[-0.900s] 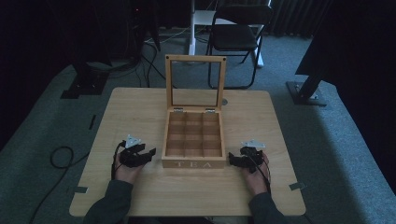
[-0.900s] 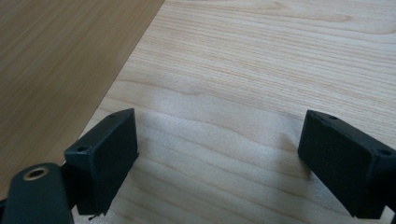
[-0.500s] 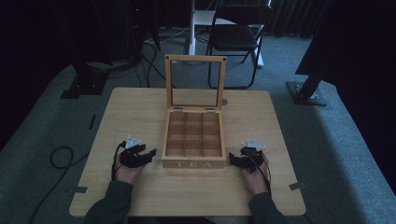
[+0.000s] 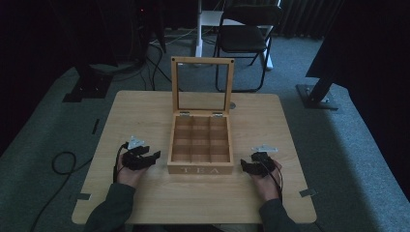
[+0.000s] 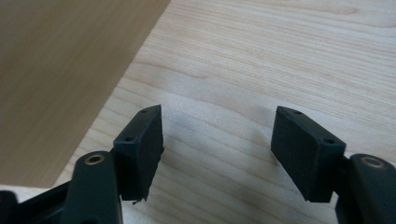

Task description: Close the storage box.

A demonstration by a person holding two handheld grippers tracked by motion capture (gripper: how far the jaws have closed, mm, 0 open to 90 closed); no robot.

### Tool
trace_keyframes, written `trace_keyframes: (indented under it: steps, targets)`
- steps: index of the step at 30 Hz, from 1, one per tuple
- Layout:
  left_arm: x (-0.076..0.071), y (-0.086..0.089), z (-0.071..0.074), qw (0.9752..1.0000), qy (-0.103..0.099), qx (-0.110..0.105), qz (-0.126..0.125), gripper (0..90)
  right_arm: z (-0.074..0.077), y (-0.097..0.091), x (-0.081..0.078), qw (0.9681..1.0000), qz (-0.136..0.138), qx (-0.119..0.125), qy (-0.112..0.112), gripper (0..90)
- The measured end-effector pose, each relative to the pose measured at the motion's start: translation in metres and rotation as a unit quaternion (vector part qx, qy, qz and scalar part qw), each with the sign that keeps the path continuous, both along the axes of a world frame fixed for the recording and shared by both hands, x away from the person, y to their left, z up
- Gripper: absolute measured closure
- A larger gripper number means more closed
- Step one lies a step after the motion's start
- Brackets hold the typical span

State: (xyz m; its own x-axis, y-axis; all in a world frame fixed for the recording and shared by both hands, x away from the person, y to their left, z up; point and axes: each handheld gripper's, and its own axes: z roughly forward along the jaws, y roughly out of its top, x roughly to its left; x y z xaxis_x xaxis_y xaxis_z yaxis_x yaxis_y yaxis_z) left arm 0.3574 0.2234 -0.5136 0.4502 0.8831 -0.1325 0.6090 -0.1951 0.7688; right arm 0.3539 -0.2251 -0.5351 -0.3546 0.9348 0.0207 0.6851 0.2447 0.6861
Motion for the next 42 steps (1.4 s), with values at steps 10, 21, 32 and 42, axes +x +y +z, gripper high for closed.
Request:
trace_keyframes:
  steps: [10, 21, 32, 42]
  targets:
    - [0.006, 0.003, 0.011, 1.0, -0.008, 0.001, -0.001, 42.1, 0.026, -0.002, -0.001, 0.9993, 0.007, -0.002, -0.038, 37.6]
    - [0.014, 0.006, 0.024, 0.9998, -0.021, 0.0, 0.005, 42.8, 0.042, 0.001, 0.007, 0.9985, 0.016, -0.004, -0.052, 37.7]
    - [0.024, 0.005, 0.038, 0.9995, -0.03, 0.0, 0.004, 43.9, 0.059, 0.002, 0.018, 0.9978, 0.021, -0.007, -0.063, 40.5]
    - [0.035, 0.001, 0.048, 0.9993, -0.035, 0.008, 0.001, 44.7, 0.071, 0.007, 0.031, 0.997, 0.029, -0.015, -0.07, 44.5]
